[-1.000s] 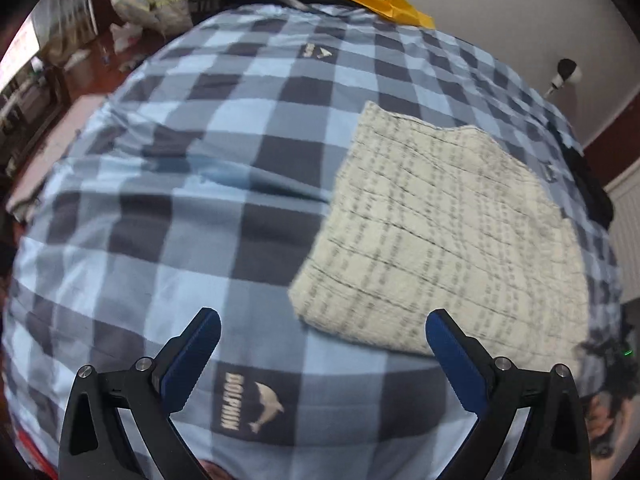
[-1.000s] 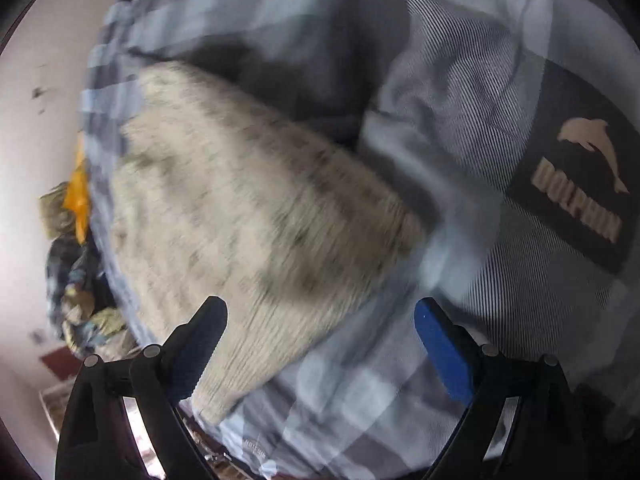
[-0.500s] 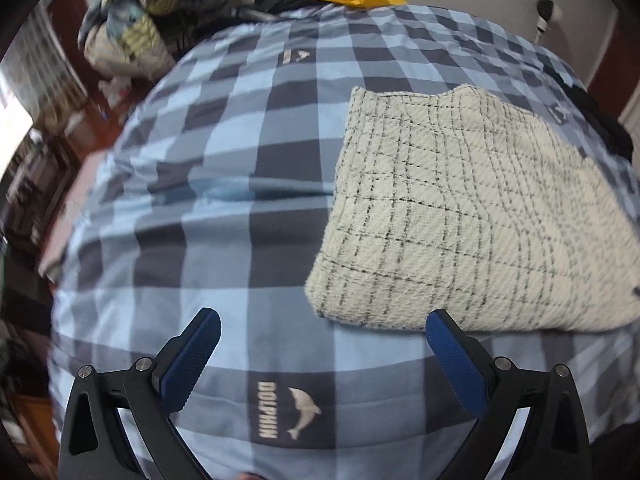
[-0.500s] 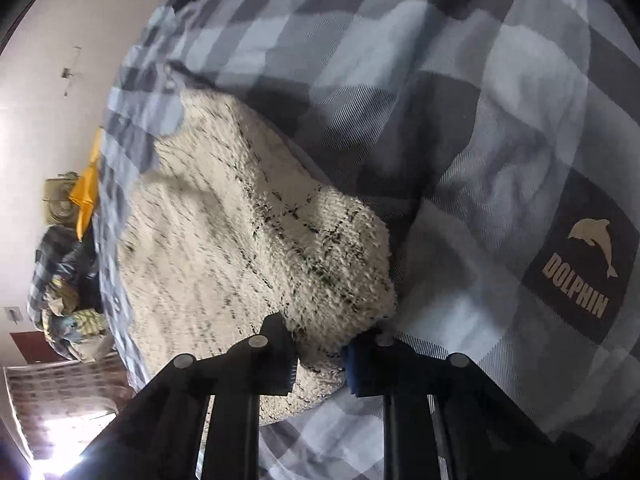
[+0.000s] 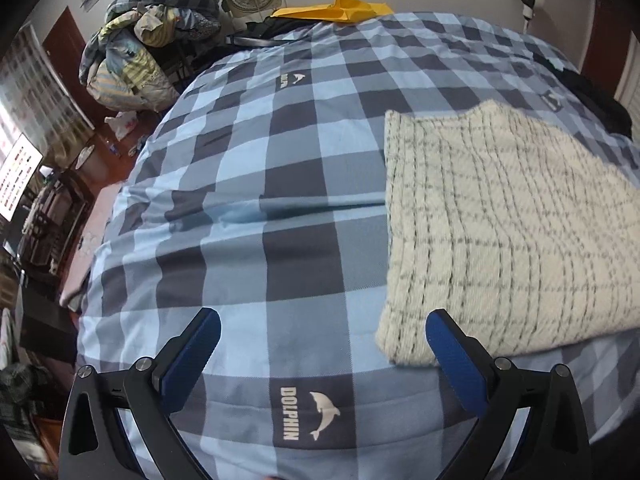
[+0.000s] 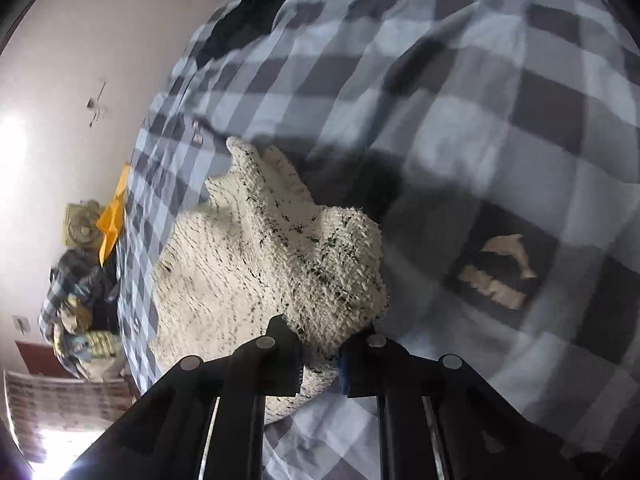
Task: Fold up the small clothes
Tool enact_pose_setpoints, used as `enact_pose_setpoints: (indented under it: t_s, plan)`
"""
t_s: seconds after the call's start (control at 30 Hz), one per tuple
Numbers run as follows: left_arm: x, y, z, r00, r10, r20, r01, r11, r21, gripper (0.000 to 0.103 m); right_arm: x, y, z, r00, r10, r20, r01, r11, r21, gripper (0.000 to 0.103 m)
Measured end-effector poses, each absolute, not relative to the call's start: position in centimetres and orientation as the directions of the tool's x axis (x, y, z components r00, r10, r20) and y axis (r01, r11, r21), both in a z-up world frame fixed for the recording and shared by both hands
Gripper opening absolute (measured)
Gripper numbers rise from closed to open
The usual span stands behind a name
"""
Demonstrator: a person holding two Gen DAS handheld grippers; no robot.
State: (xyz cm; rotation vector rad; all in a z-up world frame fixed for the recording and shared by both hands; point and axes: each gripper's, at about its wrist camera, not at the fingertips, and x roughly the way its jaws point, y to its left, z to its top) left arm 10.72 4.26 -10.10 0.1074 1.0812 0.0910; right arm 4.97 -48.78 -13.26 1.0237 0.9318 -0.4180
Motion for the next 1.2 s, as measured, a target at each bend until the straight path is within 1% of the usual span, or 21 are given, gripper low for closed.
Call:
enact_pose_setpoints:
  t_s: [0.13, 0.17, 0.27, 0.3, 0.33, 0.4, 0.47, 0.53, 0.63, 0.67, 0.77, 0.8, 0.83, 0.9, 0.93, 1.0, 1.03, 1.07, 1.1, 1.13, 1.2]
  plan:
    - [10.9, 4.6, -9.3, 0.478, 0.105, -0.872, -0.032, 0.994, 0.101, 0.103, 7.2, -46.0, -10.6, 0.511, -0.015, -0.859, 0.663, 0.644, 0.383, 0.009]
    - [10.9, 4.8, -9.1, 0.482, 0.103, -0.870, -0.039, 0.995, 0.095, 0.103, 8.1, -44.1, -8.8, 0.520, -0.068, -0.851, 0.637, 0.695, 0.333, 0.009]
    - [10.8, 5.6, -8.2, 0.505, 0.095, -0.858, -0.073, 0.995, 0.068, 0.103, 10.4, -39.1, -4.5, 0.570, -0.141, -0.809, 0.542, 0.805, 0.242, 0.009]
    - [10.8, 6.2, -7.8, 0.516, 0.094, -0.851, -0.092, 0.994, 0.054, 0.103, 11.8, -36.7, -3.2, 0.587, -0.126, -0.800, 0.486, 0.845, 0.224, 0.009]
    - [10.8, 6.6, -7.6, 0.522, 0.094, -0.848, -0.107, 0.993, 0.044, 0.103, 13.3, -34.2, -2.2, 0.597, -0.078, -0.798, 0.422, 0.877, 0.230, 0.009]
    - [10.9, 7.9, -7.2, 0.535, 0.101, -0.839, -0.156, 0.988, 0.019, 0.103, 15.2, -29.9, -1.0, 0.609, 0.003, -0.793, 0.322, 0.913, 0.251, 0.009]
    - [11.0, 9.0, -6.8, 0.547, 0.116, -0.829, -0.197, 0.980, 0.007, 0.103, 17.2, -23.6, -0.3, 0.623, 0.065, -0.779, 0.191, 0.954, 0.232, 0.009]
    - [11.0, 10.0, -6.6, 0.556, 0.132, -0.821, -0.229, 0.974, 0.002, 0.103, 17.8, -18.5, -1.0, 0.619, 0.104, -0.779, 0.086, 0.976, 0.198, 0.009]
    - [11.0, 11.3, -6.2, 0.571, 0.165, -0.804, -0.275, 0.961, 0.002, 0.103, 17.9, -10.8, -3.7, 0.588, 0.148, -0.795, -0.076, 0.989, 0.128, 0.009]
    - [10.9, 11.7, -6.0, 0.576, 0.177, -0.798, -0.290, 0.957, 0.003, 0.103, 17.9, -7.9, -5.6, 0.564, 0.163, -0.810, -0.140, 0.985, 0.101, 0.009]
    - [10.9, 12.5, -5.7, 0.584, 0.206, -0.785, -0.324, 0.946, 0.008, 0.103, 17.6, -5.0, -11.4, 0.461, 0.166, -0.872, -0.218, 0.973, 0.071, 0.011]
    - [10.9, 12.7, -5.7, 0.586, 0.207, -0.783, -0.327, 0.945, 0.005, 0.103, 17.7, -4.6, -13.8, 0.409, 0.180, -0.895, -0.231, 0.969, 0.089, 0.014]
    - [10.9, 12.7, -5.7, 0.587, 0.205, -0.783, -0.326, 0.945, 0.003, 0.103, 17.8, -4.6, -16.0, 0.338, 0.220, -0.915, -0.246, 0.959, 0.140, 0.023]
    - [10.9, 12.3, -5.9, 0.588, 0.192, -0.786, -0.306, 0.952, 0.004, 0.103, 17.5, -5.4, -19.3, 0.185, 0.343, -0.921, -0.245, 0.924, 0.295, 0.034]
    - [11.0, 12.0, -6.0, 0.586, 0.185, -0.789, -0.292, 0.956, 0.007, 0.103, 17.0, -6.3, -20.0, 0.129, 0.391, -0.911, -0.227, 0.906, 0.357, 0.034]
    - [11.3, 11.0, -6.4, 0.576, 0.161, -0.801, -0.246, 0.969, 0.017, 0.103, 15.6, -8.0, -18.8, 0.112, 0.447, -0.887, -0.240, 0.879, 0.413, 0.034]
    - [11.5, 10.3, -6.7, 0.569, 0.140, -0.811, -0.218, 0.976, 0.016, 0.103, 14.9, -8.9, -17.8, 0.128, 0.463, -0.877, -0.261, 0.869, 0.420, 0.040]
    - [11.8, 9.6, -7.1, 0.558, 0.110, -0.823, -0.187, 0.982, 0.005, 0.103, 14.3, -10.2, -16.4, 0.167, 0.461, -0.872, -0.285, 0.869, 0.405, 0.047]
    - [12.1, 9.0, -7.4, 0.547, 0.082, -0.833, -0.159, 0.987, -0.007, 0.103, 13.7, -11.8, -15.1, 0.234, 0.421, -0.876, -0.293, 0.890, 0.350, 0.070]
    - [12.4, 8.2, -7.8, 0.535, 0.051, -0.843, -0.124, 0.992, -0.018, 0.103, 13.3, -13.0, -14.2, 0.301, 0.366, -0.881, -0.284, 0.916, 0.284, 0.089]
    - [12.6, 6.6, -8.4, 0.518, -0.003, -0.855, -0.053, 0.998, -0.035, 0.103, 12.8, -15.6, -12.9, 0.463, 0.179, -0.868, -0.220, 0.972, 0.083, 0.095]
